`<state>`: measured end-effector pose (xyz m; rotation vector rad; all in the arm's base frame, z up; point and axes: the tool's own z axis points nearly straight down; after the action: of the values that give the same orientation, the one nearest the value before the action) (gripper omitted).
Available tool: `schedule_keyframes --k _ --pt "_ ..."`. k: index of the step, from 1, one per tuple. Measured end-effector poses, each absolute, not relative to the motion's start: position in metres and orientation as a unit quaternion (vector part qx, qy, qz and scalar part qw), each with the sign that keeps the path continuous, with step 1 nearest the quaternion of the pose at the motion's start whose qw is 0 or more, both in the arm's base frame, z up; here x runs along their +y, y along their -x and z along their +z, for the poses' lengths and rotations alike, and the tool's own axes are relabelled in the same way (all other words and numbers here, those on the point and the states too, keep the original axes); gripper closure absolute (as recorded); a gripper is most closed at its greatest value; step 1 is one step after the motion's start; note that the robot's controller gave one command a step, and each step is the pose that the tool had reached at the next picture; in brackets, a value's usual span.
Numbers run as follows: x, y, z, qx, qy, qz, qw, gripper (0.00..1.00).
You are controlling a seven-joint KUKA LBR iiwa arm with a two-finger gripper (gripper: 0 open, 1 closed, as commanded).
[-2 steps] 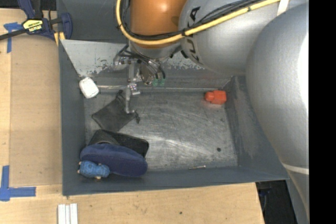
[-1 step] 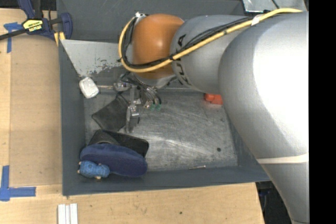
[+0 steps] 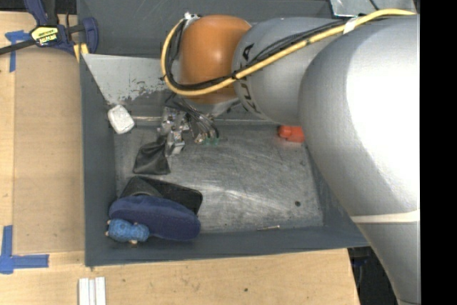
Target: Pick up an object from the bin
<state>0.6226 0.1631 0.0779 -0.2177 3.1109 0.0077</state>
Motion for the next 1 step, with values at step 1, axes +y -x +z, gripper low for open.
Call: schedule_keyframes --k 1 --pt "0.1691 -0.6214 0.1744 0.997 0.075 0.001 0.006 1.0"
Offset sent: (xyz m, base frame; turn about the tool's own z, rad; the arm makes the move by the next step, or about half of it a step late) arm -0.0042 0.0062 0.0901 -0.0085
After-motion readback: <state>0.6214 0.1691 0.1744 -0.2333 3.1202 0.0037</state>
